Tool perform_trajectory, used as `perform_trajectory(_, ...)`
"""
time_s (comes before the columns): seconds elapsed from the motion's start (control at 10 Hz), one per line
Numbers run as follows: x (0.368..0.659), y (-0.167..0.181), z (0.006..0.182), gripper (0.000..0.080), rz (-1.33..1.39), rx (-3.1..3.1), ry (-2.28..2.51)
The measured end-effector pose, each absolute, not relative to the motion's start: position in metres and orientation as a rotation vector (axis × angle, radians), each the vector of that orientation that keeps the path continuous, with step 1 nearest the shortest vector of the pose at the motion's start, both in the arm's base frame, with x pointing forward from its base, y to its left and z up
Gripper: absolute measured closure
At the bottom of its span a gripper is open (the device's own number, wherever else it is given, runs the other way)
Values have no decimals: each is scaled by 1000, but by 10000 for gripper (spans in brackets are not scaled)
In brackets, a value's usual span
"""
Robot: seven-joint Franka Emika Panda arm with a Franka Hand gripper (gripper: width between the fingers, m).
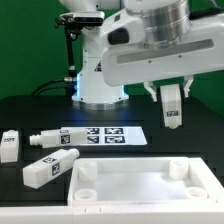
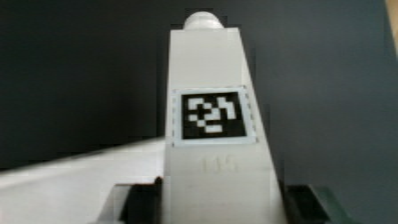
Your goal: Assemble desk
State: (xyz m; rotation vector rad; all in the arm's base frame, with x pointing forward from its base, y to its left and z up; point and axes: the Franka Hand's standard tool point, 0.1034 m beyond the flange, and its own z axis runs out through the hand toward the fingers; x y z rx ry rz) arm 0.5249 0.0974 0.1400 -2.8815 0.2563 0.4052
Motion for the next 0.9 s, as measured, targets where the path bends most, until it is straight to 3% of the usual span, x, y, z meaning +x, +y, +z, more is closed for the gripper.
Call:
perform_trajectory(0.1,519,97,136,515,305,-2904,266)
perform_trajectory(0.4,540,82,138,515,-58,-2972,144)
perform_trajectory(0.6,573,87,162,515,-284,-2995,55)
perform_trajectory(0.9,580,94,167,515,-529,-2964,90)
